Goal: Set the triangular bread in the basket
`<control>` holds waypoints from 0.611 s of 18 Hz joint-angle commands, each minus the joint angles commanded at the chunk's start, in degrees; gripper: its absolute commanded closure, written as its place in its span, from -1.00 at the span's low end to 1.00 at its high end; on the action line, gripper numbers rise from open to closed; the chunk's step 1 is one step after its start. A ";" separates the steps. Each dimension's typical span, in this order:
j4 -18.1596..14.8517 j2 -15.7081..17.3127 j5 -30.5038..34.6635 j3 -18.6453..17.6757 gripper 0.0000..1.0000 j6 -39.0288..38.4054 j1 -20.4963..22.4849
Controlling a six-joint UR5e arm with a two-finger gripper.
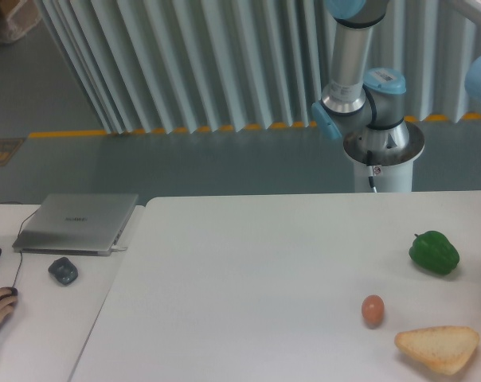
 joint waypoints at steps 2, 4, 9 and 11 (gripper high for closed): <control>0.00 0.17 0.00 -0.09 -1.00 0.09 0.00; 0.00 0.26 -0.09 -0.09 -1.00 0.17 0.00; 0.78 0.35 -1.58 -2.10 -1.00 0.17 0.17; 4.89 0.70 -4.02 -4.73 -1.00 -1.48 0.61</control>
